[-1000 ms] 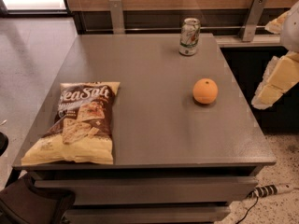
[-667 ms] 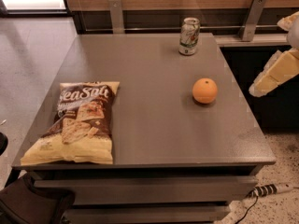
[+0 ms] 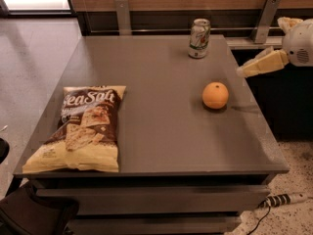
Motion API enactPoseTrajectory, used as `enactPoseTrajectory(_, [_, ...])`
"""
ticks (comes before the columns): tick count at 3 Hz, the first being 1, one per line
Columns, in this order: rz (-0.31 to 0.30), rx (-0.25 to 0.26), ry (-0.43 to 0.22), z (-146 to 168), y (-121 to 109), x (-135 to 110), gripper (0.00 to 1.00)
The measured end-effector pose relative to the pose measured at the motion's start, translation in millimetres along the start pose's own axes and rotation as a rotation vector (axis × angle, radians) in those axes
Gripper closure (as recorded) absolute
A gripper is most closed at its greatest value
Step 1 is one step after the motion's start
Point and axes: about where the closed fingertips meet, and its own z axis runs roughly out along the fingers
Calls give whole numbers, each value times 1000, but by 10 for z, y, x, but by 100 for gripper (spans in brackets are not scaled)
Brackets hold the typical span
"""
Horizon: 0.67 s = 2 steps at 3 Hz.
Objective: Move 7up can near brown chip bag
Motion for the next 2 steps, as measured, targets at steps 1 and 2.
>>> enactPoseTrajectory(1, [48, 54, -248, 255, -326, -147, 0])
enactPoseTrajectory(2, [104, 51, -445, 497, -481, -292, 0])
